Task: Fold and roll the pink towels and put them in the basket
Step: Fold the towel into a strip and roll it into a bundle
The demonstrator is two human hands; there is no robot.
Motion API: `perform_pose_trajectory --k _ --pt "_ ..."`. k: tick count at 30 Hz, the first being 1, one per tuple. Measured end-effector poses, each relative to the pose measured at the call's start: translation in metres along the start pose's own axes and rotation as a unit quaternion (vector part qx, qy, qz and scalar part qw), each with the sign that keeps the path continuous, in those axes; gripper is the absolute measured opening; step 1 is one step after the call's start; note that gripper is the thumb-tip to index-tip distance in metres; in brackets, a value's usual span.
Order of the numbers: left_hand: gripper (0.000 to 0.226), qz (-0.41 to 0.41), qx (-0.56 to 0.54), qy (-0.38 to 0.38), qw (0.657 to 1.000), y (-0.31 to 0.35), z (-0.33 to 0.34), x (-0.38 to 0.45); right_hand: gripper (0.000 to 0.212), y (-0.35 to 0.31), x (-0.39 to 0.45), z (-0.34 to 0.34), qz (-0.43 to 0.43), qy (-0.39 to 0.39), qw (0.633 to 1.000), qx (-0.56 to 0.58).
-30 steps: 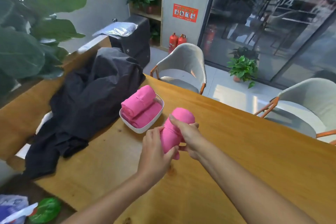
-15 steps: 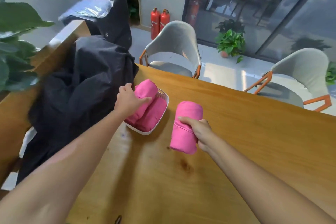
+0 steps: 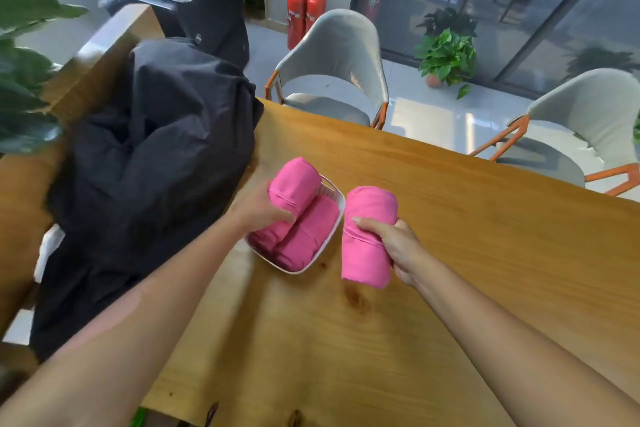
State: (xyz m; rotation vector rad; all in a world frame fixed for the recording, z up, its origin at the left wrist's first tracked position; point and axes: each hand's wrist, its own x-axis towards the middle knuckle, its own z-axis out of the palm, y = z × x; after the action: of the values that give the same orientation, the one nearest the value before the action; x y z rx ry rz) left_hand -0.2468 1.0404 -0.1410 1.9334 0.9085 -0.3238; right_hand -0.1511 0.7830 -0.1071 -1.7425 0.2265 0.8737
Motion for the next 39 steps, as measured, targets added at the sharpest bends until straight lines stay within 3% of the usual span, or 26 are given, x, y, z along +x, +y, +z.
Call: perform_pose_trajectory --k 4,7,11,14,17,20,24,26,28,29,31,33,34,36,39 --pt "0.080 -0.022 -0.121 0.011 0.992 -0.003 0.051 -0.049 0.064 0.019 -0.002 -0.012 0.004 0.013 1.000 -0.007" --pt "0.058 -0.044 -0.254 -0.033 0.966 -0.004 0.070 -0.070 0.074 0.032 -0.003 -0.029 0.003 0.034 0.999 -0.027" --pt "0.052 -0.059 -0.321 -0.062 0.943 -0.008 0.075 -0.088 0.055 0.044 0.004 -0.060 0.023 0.035 0.999 -0.009" --pt "0.049 -0.061 -0.335 -0.016 0.940 -0.018 0.066 -0.088 0.051 0.048 0.009 -0.075 0.023 0.050 0.998 -0.023" --pt "0.055 -0.062 -0.281 0.078 0.955 -0.029 0.057 -0.076 0.050 0.050 0.015 -0.083 0.015 0.086 0.992 -0.095" --pt "0.068 -0.135 -0.039 0.218 0.966 -0.040 0.061 -0.063 0.074 0.053 0.022 -0.078 0.040 0.118 0.969 -0.212" --pt "0.077 -0.166 0.063 0.188 0.966 -0.050 0.080 -0.053 0.092 0.066 0.027 -0.063 0.072 0.130 0.951 -0.272" --pt "0.078 -0.166 0.073 0.177 0.967 -0.055 0.088 -0.051 0.090 0.072 0.028 -0.056 0.084 0.127 0.946 -0.285" --pt "0.075 -0.159 0.079 0.217 0.960 -0.051 0.094 -0.054 0.086 0.071 0.026 -0.048 0.092 0.155 0.933 -0.310" --pt "0.073 -0.134 0.078 0.254 0.955 -0.045 0.097 -0.056 0.084 0.068 0.022 -0.043 0.073 0.184 0.922 -0.333" --pt "0.060 -0.019 0.063 0.318 0.946 -0.031 0.101 -0.060 0.073 0.060 0.012 -0.032 -0.061 0.239 0.897 -0.366" --pt "0.038 0.125 0.059 0.312 0.940 -0.015 0.105 -0.062 0.054 0.052 0.001 -0.018 -0.225 0.230 0.869 -0.376" --pt "0.031 0.174 0.068 0.283 0.941 -0.007 0.108 -0.062 0.044 0.050 -0.003 -0.011 -0.262 0.194 0.865 -0.382" --pt "0.027 0.210 0.117 0.214 0.947 0.008 0.115 -0.058 0.032 0.049 -0.008 0.006 -0.246 0.112 0.869 -0.415" --pt "0.026 0.183 0.231 0.165 0.941 0.024 0.122 -0.045 0.050 0.054 -0.011 0.026 -0.153 0.068 0.858 -0.485"
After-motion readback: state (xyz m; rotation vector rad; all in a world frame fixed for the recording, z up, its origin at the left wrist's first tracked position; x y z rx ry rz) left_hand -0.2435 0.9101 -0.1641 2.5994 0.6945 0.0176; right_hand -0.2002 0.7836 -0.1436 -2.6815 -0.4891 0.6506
